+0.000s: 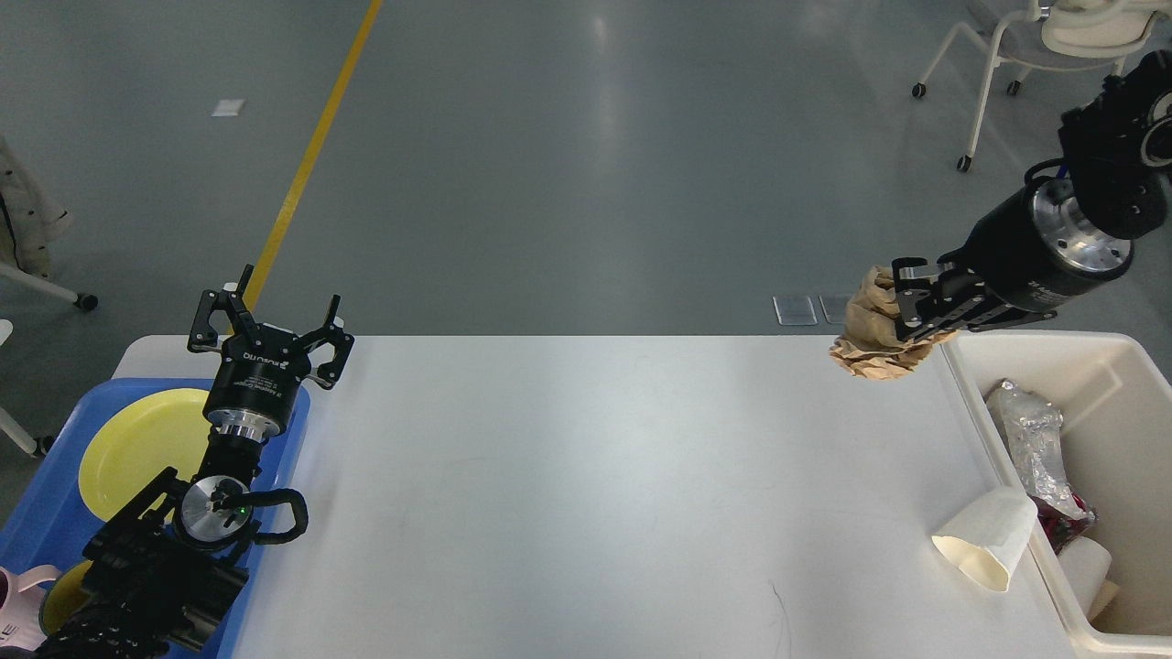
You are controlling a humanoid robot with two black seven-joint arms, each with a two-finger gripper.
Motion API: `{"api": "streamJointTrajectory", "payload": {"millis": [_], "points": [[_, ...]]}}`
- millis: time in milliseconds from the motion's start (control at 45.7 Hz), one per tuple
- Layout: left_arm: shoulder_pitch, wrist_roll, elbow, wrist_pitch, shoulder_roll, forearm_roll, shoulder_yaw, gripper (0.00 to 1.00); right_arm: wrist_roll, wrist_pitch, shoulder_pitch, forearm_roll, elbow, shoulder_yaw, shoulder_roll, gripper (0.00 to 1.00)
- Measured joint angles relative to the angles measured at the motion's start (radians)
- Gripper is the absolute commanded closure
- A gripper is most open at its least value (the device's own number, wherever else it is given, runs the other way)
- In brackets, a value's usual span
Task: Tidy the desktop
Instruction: 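Lift the crumpled brown paper and drop it into the white bin, then move the right gripper down to the remaining white paper cup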
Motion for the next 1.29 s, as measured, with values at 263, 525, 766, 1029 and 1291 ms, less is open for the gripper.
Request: {"api": "streamJointTrajectory", "payload": {"millis": [263,525,766,1029,1291], "points": [[0.0,0.0,0.0,0.0,0.0,0.0,0.0,0.03,0.001,-0.088,-0.452,-0.103,-0.527,0.081,-0.174,1.0],[0.0,0.0,0.0,0.0,0.0,0.0,0.0,0.03,-0.003,-0.398,-1.029,-0.094,-1.012,0.336,-0.121,1.0],[0.0,0.0,0.0,0.0,0.0,0.0,0.0,0.03,-0.01,-0.532,-1.323,-0.089,-1.321,0.488,0.049,1.0],[0.0,0.0,0.0,0.0,0.0,0.0,0.0,0.03,-0.037,-0.568,-1.362,-0.101,-1.337,0.492,0.076,0.0],[0.0,0.0,0.0,0.0,-0.001,0.0,0.0,0.03,-0.038,-0.551,-1.373,-0.106,-1.333,0.45,0.079,0.0]]}}
